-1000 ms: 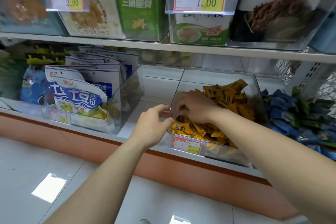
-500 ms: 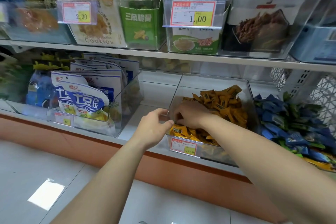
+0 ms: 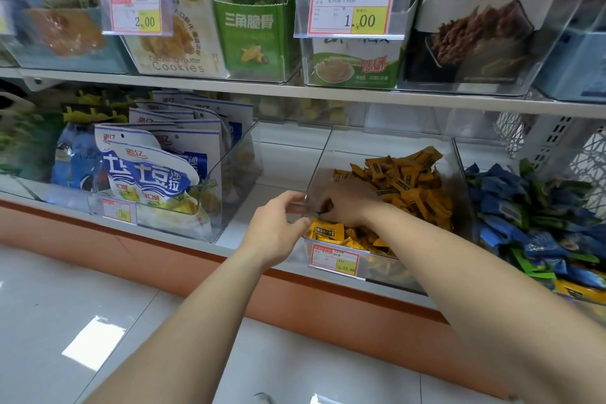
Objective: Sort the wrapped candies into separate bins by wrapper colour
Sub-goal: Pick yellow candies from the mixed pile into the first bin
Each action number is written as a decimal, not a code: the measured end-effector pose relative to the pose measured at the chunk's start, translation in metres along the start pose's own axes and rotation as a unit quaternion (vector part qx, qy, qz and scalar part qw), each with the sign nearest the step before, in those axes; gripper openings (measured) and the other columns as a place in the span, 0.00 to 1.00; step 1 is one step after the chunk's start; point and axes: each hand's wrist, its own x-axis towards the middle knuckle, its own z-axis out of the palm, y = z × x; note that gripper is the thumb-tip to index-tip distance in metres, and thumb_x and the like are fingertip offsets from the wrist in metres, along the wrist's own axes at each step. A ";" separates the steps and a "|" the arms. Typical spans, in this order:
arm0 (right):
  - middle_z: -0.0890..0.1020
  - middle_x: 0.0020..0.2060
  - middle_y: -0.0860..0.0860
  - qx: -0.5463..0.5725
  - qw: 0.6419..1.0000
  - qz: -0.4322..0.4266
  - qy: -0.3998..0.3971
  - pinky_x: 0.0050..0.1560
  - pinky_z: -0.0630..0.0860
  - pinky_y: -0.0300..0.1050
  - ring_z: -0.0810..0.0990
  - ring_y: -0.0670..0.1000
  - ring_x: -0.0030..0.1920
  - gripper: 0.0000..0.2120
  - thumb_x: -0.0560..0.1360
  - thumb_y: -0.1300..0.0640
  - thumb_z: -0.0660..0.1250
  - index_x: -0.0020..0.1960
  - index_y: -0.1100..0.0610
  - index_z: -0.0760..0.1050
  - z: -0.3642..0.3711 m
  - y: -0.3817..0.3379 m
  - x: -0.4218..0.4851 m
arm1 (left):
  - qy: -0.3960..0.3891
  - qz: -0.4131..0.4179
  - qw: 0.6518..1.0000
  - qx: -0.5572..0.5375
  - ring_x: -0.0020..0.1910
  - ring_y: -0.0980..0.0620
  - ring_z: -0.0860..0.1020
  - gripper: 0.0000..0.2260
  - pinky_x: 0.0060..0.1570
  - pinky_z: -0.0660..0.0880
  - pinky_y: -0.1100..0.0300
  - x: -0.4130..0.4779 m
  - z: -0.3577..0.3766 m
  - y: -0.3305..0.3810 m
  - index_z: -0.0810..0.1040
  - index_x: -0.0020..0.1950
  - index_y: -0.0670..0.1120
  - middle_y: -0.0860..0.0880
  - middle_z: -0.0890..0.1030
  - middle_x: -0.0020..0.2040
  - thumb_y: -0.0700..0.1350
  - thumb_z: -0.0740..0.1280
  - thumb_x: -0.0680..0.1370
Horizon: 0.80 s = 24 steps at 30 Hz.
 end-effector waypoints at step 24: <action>0.84 0.48 0.48 0.519 0.820 0.056 0.234 0.33 0.78 0.41 0.82 0.45 0.41 0.08 0.75 0.49 0.72 0.53 0.47 0.77 -0.091 0.035 -0.167 | 0.002 0.126 0.961 -0.247 0.41 0.55 0.84 0.06 0.43 0.80 0.55 -0.015 0.058 0.111 0.80 0.52 0.51 0.52 0.86 0.40 0.46 0.73 0.77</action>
